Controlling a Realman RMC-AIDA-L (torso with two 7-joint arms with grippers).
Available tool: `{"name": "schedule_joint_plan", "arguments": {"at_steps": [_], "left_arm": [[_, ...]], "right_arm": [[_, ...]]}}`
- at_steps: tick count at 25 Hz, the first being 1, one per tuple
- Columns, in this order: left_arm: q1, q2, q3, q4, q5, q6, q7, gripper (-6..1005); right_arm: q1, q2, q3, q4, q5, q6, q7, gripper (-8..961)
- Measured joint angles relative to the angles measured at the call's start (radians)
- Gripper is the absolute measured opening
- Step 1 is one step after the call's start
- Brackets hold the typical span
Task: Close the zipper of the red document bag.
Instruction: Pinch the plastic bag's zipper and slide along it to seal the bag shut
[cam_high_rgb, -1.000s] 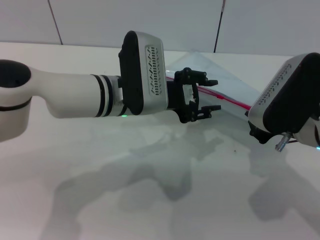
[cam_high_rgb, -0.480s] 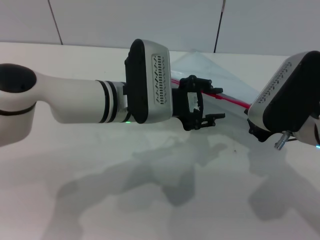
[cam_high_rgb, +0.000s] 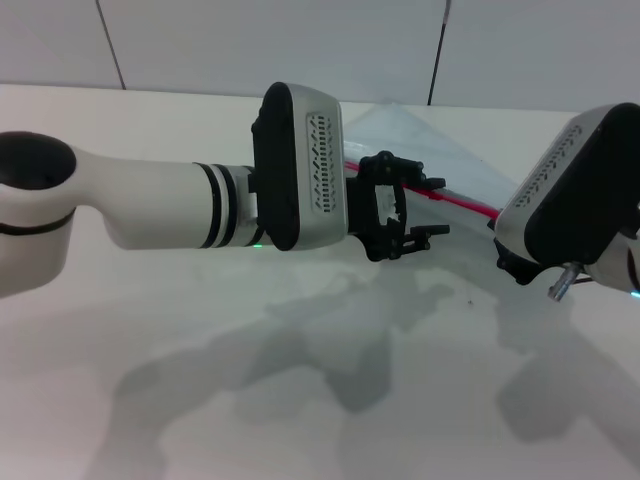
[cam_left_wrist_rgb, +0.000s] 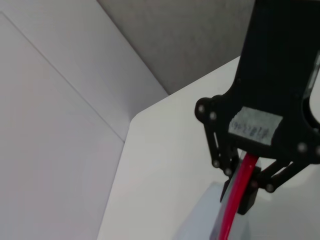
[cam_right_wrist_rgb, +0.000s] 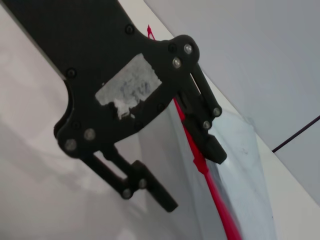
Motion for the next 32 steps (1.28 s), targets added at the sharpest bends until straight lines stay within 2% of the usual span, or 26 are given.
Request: {"name": "schedule_joint_plan", "arguments": {"at_steps": [17,22,32], "left_arm": [[0.026,0.002,0.02,0.037,0.009,0.005,-0.003,388],[0.027,0.001,0.027,0.037,0.009,0.033,-0.002,244],[0.048,0.001,0.041,0.067,0.002,0.059,0.005,146]], "right_arm": [[0.001,0.0,0.0,0.0,0.0,0.0,0.0,51],[0.001,0.0,0.0,0.0,0.0,0.001,0.0,51],[0.0,0.0,-0.002,0.0,0.0,0.001,0.0,51]]}}
